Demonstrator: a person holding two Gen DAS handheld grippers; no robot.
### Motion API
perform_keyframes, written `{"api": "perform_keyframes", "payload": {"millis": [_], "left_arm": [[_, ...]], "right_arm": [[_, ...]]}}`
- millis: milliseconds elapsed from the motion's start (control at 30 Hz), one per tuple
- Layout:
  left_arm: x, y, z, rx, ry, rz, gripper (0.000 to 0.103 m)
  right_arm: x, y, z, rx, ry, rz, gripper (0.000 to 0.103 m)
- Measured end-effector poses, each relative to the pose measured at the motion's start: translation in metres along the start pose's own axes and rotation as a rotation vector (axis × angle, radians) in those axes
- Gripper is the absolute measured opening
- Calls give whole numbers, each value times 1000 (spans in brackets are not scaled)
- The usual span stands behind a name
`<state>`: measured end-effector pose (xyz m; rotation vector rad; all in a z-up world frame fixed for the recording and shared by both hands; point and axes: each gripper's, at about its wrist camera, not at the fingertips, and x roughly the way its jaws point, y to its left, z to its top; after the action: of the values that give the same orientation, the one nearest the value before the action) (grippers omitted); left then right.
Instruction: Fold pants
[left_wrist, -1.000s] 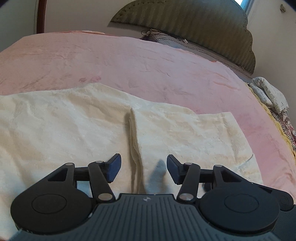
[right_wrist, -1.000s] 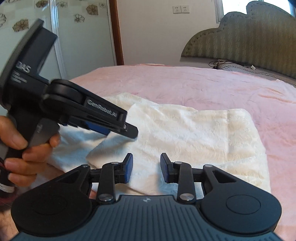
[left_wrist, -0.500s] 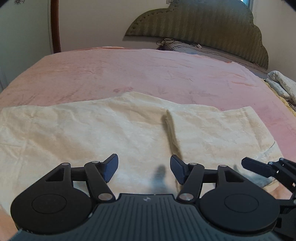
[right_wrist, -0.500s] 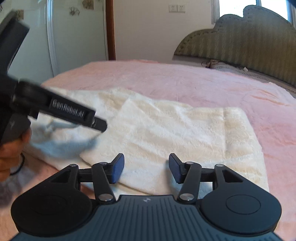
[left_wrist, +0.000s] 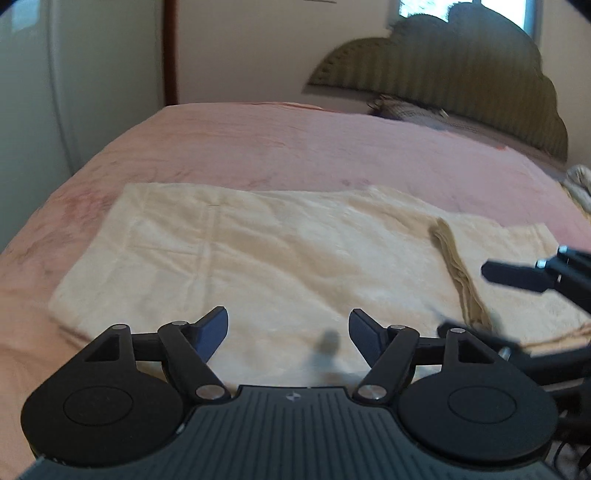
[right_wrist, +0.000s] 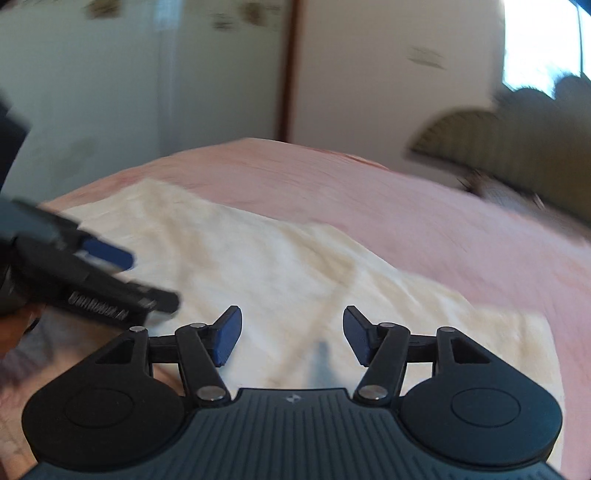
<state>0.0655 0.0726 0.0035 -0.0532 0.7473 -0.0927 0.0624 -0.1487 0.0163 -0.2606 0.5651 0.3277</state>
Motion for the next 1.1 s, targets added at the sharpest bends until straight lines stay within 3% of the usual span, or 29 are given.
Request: {"api": "perform_keyframes", "payload": {"millis": [100,200,267,433,567,633,733,833,967,1067,1100], "left_arm": [[-18,44,1,-133,0,46,76],[-31,84,-3,-247,14,89,76],[-33,108,-6,-335,33,72,76],[-15,154,-18,-638,104,-122,78],[-6,165,-18,-730,91,-217,85],[0,168,-17,-777,92,-281,85],[10,168,-18,-855,103,-355,86],[20,171,-15,-893,97,-386,86],[37,175,-3,-920,73,-376,86],[49,175,9,-902,77,-365,86],[52,176,12,-897,75,-368,86]], "right_arm": [[17,48,12,-171,4,93,60],[29,93,18,-340,-17,129,60],[39,117,19,-430,-23,139,60],[66,157,17,-541,8,128,60],[72,177,12,-664,-33,46,58],[78,185,12,-708,-31,48,38],[81,195,11,-757,-66,44,28],[79,192,22,-703,-107,45,20],[77,158,52,-439,-94,141,20],[76,124,65,-233,-26,380,21],[72,112,69,-158,-40,455,21]]}}
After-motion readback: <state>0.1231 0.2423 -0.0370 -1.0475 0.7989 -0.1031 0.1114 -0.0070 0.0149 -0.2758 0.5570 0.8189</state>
